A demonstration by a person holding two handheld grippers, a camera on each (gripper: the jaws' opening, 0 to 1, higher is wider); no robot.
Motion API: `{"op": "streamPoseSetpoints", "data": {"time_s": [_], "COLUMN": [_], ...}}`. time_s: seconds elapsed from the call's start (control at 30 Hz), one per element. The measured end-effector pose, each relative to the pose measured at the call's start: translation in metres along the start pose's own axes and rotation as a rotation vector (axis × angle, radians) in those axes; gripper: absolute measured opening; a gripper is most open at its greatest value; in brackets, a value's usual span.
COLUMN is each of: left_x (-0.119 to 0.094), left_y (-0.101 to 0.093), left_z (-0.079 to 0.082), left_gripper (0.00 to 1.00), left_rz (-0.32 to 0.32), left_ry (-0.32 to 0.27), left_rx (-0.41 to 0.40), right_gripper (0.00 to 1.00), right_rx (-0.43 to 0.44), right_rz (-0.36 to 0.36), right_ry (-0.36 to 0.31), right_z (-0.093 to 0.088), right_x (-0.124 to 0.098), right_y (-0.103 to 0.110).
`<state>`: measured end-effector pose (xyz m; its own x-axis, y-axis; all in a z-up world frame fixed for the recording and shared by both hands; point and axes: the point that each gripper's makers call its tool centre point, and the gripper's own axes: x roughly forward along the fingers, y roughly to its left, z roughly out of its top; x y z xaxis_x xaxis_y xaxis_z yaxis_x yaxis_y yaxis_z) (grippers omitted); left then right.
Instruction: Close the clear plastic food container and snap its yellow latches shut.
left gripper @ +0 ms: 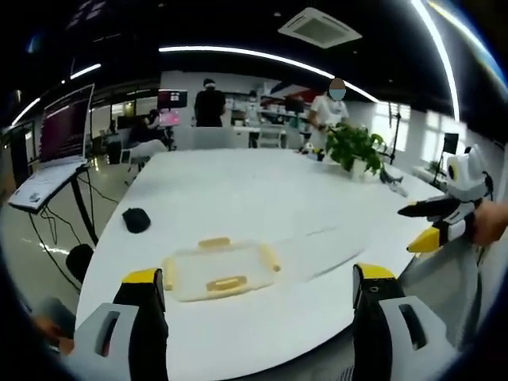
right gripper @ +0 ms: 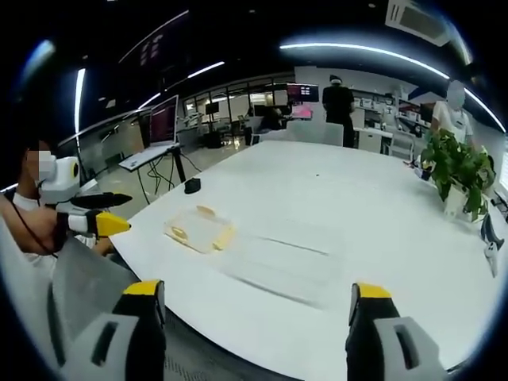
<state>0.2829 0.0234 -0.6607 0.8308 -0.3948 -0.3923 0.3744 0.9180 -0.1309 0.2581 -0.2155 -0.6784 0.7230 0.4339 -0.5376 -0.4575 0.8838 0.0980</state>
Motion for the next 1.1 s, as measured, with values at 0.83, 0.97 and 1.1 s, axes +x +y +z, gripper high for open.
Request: {"op": "streamPoseSetpoints", "data": {"time_s": [0.83, 0.97, 1.1], "left_x": [0.001, 0.000, 0.001], "left_y": [0.041, 0.045, 0.051], "left_z": [0.030, 0.030, 0.033], "left_gripper": [0.90, 0.89, 0.90], "left_rz": [-0.029, -0.038, -0.047], "left_ry": [-0.035, -0.024, -0.033], "left_rx": [0.009, 0.019, -0.004], "right_gripper": [0.94, 0.94, 0.95], "right_rx": [-0.042, -0.045, -0.049], "right_rz": [0.042, 0.046, 0.058], "right_ry": [-0.084, -0.084, -0.091], "right_z": [0.052, 0.056, 0.063], "right_x": [0.006, 0.012, 0.019], "right_y": [0.015, 0.018, 0.022]}}
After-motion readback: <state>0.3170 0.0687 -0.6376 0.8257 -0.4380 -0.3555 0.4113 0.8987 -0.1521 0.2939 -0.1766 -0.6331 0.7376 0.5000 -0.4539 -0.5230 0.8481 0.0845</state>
